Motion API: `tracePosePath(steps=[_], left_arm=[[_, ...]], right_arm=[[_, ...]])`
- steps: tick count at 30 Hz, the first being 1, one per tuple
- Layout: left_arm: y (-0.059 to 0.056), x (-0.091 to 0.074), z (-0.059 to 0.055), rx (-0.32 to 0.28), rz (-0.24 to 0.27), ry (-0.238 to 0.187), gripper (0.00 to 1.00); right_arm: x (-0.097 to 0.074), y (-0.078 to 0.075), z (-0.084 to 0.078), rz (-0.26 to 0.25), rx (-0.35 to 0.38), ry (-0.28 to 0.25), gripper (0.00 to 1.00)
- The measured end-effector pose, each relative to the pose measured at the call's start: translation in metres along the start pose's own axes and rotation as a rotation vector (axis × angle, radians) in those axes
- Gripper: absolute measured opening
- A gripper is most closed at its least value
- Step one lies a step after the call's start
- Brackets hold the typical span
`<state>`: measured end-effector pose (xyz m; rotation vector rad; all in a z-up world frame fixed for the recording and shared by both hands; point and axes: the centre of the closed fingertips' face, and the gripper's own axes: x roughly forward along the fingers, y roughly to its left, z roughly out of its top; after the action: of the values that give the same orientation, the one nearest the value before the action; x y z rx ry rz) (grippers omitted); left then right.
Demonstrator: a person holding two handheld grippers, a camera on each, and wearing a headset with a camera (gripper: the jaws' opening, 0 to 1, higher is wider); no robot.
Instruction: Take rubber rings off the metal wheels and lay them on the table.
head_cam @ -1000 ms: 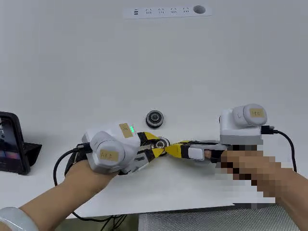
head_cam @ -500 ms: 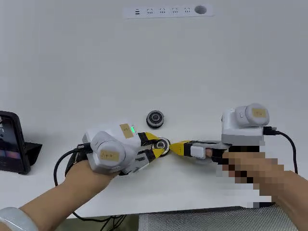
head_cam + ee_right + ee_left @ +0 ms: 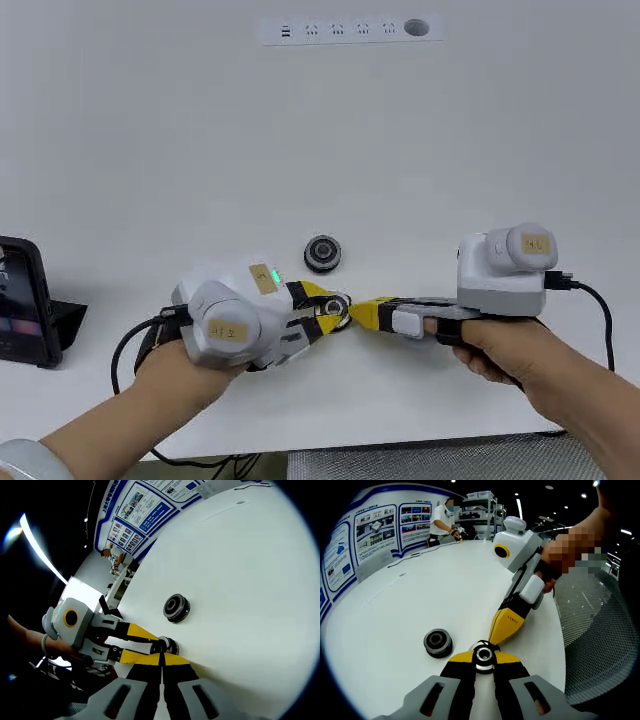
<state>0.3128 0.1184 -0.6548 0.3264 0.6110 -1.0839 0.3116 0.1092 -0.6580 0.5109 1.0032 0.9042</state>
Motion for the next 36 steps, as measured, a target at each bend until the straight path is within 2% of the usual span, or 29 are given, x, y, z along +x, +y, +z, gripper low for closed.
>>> tracePosePath(steps=[5, 8, 9, 11, 16, 26, 30, 36], left_arm=[[0.0, 0.0, 0.0, 0.001, 0.0, 0.0, 0.13], [0.0, 0.0, 0.0, 0.001, -0.001, 0.0, 0.13], [0.0, 0.0, 0.0, 0.002, -0.001, 0.001, 0.13], [0.0, 0.0, 0.0, 0.002, -0.002, 0.002, 0.13], [0.0, 0.0, 0.0, 0.004, -0.002, 0.003, 0.13], [-0.001, 0.0, 0.0, 0.012, -0.005, 0.004, 0.13], [0.0, -0.001, 0.0, 0.012, -0.011, -0.004, 0.14], [0.005, -0.008, 0.005, 0.018, 0.01, -0.033, 0.16]], right_arm=[[0.002, 0.007, 0.002, 0.022, 0.008, -0.006, 0.01], [0.005, 0.018, 0.005, 0.055, 0.006, -0.011, 0.01], [0.006, 0.026, 0.01, 0.088, 0.03, -0.04, 0.01], [0.006, 0.023, 0.01, 0.058, -0.011, -0.023, 0.02], [0.004, 0.02, 0.01, 0.058, 0.009, -0.034, 0.02], [0.002, 0.002, 0.007, -0.018, 0.016, -0.025, 0.02], [0.003, 0.002, 0.007, -0.023, 0.016, -0.024, 0.02], [0.003, 0.002, 0.005, -0.025, 0.017, -0.022, 0.02]])
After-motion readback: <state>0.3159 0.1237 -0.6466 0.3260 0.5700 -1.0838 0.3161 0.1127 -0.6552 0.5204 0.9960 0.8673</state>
